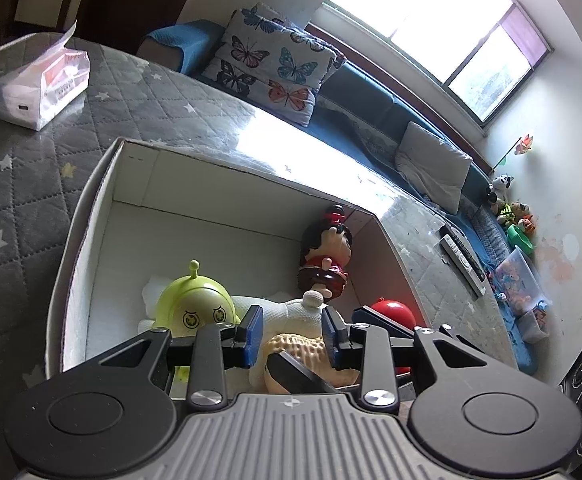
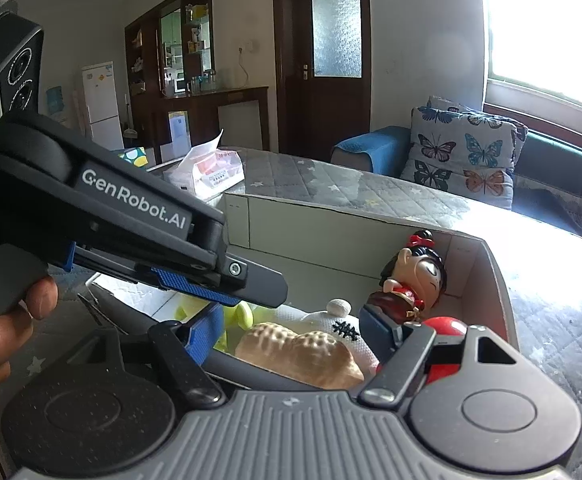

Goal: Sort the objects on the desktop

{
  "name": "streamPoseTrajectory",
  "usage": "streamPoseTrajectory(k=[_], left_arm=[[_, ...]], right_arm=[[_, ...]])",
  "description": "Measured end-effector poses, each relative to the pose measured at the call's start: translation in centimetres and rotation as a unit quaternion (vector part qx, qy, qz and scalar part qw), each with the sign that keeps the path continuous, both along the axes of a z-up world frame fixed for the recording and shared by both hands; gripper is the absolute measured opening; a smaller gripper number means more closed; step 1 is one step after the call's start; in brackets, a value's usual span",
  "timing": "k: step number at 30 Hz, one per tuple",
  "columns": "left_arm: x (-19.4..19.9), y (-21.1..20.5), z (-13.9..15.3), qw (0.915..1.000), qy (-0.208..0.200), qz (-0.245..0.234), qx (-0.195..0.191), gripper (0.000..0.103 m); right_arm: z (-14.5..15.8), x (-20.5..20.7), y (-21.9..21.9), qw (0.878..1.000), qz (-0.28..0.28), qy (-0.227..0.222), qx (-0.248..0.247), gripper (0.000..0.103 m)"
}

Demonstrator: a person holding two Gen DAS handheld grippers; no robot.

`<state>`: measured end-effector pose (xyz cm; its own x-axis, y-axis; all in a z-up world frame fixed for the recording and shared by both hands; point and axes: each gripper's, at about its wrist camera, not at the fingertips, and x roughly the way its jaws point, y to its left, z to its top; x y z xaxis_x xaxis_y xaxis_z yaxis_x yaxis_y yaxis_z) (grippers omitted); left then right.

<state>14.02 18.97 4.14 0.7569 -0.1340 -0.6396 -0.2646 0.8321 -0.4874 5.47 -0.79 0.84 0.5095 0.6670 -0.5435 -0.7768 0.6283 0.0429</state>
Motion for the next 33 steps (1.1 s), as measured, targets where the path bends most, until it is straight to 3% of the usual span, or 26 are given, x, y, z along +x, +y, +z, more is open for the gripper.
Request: streamPoseTrajectory(k=[17, 33], left_arm=[[-4.2, -2.1, 1.5, 0.9976, -0.025, 0.007, 0.064, 0.034], [-7.5, -4.7, 1.1, 0.9931, -0.01, 0.015, 0.116, 0.035]], right_arm=[[0.9, -2.6, -2.5, 1.0, -0.015, 0.004, 0.018, 0.095], [0.1, -4.9, -5.7, 0.999, -0.033, 0.023, 0.023, 0.103]])
